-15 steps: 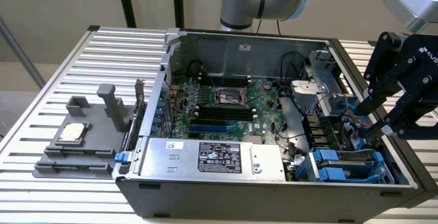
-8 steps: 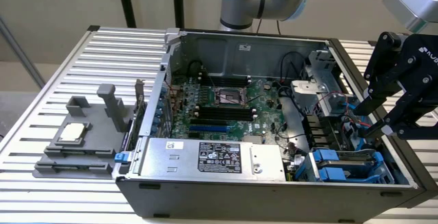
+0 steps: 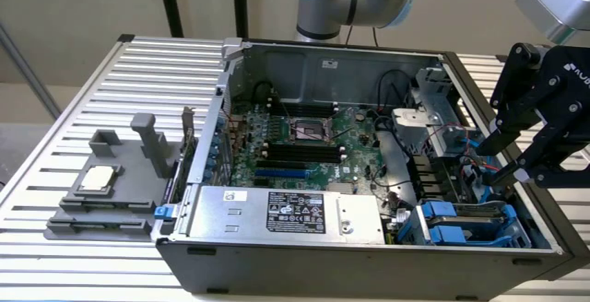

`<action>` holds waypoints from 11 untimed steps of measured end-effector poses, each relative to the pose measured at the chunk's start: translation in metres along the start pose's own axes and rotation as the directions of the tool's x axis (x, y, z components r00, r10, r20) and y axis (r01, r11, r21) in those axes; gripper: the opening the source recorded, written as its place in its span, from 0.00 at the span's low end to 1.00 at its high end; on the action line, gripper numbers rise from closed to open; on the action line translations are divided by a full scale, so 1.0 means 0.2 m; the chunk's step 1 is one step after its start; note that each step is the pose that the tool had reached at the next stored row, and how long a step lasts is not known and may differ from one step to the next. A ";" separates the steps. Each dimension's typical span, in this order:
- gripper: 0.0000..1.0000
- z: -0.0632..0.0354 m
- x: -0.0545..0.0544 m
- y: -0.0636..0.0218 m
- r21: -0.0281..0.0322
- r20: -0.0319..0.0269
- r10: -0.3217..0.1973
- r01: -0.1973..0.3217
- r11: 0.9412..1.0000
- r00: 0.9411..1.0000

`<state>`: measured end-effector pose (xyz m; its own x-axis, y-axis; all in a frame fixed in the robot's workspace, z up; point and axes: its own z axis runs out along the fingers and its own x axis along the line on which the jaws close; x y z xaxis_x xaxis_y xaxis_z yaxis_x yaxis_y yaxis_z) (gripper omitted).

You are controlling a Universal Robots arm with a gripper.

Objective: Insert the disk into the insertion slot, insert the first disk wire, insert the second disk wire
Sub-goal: 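Insert the first disk wire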

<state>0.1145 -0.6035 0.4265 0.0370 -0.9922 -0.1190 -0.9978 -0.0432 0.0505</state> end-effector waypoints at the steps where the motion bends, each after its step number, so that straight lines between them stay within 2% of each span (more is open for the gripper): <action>1: 0.40 0.001 0.00 -0.020 -0.001 0.001 0.000 0.000 1.000 1.000; 5: 0.40 0.024 0.01 -0.107 -0.002 0.002 0.000 0.000 1.000 1.000; 11: 0.40 0.073 0.02 -0.198 -0.002 0.002 0.000 0.000 1.000 1.000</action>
<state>0.1533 -0.6034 0.4095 0.0367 -0.9920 -0.1207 -0.9977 -0.0433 0.0527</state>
